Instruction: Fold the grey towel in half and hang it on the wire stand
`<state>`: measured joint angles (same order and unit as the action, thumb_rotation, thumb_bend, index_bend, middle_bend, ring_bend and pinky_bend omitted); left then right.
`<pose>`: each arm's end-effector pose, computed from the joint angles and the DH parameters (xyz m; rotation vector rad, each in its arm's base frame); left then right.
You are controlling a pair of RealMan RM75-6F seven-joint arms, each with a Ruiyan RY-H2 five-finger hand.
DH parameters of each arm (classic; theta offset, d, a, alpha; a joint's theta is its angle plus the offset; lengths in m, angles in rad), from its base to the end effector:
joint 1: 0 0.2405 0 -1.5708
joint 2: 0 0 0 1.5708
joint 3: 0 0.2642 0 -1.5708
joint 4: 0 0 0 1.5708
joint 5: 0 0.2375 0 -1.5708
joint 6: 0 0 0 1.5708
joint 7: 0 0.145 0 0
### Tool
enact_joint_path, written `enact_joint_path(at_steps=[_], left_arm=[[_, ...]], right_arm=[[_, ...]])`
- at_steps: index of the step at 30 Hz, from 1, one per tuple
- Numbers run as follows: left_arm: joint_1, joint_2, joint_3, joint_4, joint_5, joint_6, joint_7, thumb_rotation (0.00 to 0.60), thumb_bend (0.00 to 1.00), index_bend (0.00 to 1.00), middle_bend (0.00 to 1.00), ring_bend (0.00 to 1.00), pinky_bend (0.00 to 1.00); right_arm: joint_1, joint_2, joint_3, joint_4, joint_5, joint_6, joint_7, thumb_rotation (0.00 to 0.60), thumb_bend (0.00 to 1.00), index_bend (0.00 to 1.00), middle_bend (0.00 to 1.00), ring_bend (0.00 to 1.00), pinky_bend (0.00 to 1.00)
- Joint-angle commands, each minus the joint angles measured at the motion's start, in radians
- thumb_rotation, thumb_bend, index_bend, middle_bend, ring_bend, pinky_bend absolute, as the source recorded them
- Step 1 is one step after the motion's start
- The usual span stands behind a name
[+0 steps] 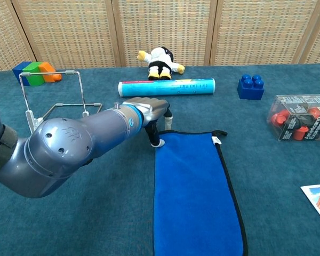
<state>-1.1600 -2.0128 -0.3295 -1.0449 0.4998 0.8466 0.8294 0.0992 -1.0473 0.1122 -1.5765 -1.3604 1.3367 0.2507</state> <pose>-0.0330 0.3941 -0.1700 -1.9284 -0.9518 -0.6564 -0.3616 -0.2043 0.1664 1.2245 -1.1176 0.9283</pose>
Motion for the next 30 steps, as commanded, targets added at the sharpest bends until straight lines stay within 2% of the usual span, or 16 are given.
enact_joint_path(at_steps=[1, 4, 11, 21, 26, 30], left_arm=[[-0.001, 0.002, 0.001, -0.005, -0.013, 0.002, 0.007, 0.6, 0.31, 0.46, 0.0, 0.0, 0.0], [-0.004, 0.004, 0.004, -0.011, -0.031, 0.002, 0.02, 0.6, 0.31, 0.49, 0.0, 0.0, 0.0], [-0.016, 0.01, 0.009, -0.034, -0.083, 0.018, 0.063, 0.6, 0.31, 0.49, 0.0, 0.0, 0.0], [-0.012, 0.011, 0.018, -0.049, -0.051, 0.034, 0.036, 0.6, 0.32, 0.67, 0.0, 0.0, 0.0], [-0.008, 0.012, 0.023, -0.048, -0.023, 0.038, 0.018, 0.6, 0.32, 0.7, 0.0, 0.0, 0.0], [-0.005, 0.012, 0.026, -0.047, -0.007, 0.04, 0.008, 0.6, 0.43, 0.72, 0.0, 0.0, 0.0]], right_arm=[[0.0, 0.001, 0.0, 0.0, 0.0, 0.0, 0.002, 0.6, 0.0, 0.0, 0.0, 0.0, 0.0], [-0.001, 0.002, 0.0, 0.0, -0.002, 0.002, 0.005, 0.6, 0.0, 0.0, 0.0, 0.0, 0.0], [-0.004, 0.006, -0.002, -0.004, -0.008, 0.009, 0.011, 0.6, 0.0, 0.0, 0.0, 0.0, 0.0], [-0.006, 0.008, -0.003, -0.004, -0.014, 0.013, 0.017, 0.6, 0.0, 0.0, 0.0, 0.0, 0.0], [-0.007, 0.009, -0.003, -0.004, -0.014, 0.015, 0.019, 0.6, 0.0, 0.0, 0.0, 0.0, 0.0], [-0.007, 0.009, -0.004, -0.005, -0.016, 0.015, 0.02, 0.6, 0.0, 0.0, 0.0, 0.0, 0.0]])
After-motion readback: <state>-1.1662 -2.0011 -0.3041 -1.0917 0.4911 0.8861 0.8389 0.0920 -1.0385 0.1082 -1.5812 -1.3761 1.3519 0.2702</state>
